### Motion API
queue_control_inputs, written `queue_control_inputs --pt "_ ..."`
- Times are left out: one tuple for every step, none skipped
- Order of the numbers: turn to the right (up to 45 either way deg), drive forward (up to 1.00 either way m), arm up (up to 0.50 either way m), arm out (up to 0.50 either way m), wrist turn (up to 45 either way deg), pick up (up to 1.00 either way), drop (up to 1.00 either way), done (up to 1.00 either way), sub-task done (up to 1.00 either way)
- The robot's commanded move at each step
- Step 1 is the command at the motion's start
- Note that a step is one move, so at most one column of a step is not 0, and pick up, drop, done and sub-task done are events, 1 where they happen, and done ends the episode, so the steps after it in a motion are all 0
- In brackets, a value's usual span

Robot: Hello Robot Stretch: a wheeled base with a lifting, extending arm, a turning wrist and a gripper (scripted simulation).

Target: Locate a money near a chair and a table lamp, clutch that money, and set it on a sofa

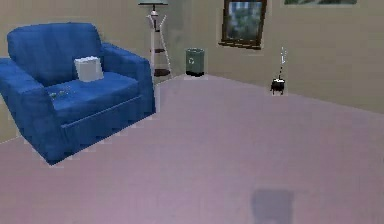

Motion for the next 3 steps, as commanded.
queue_control_inputs --pt "36.0 0.00 0.00 0.00 0.0 0.00 0.00 0.00 0.00" --pt "0.0 0.50 0.00 0.00 0.0 0.00 0.00 0.00 0.00" --pt "27.0 0.00 0.00 0.00 0.0 0.00 0.00 0.00 0.00"
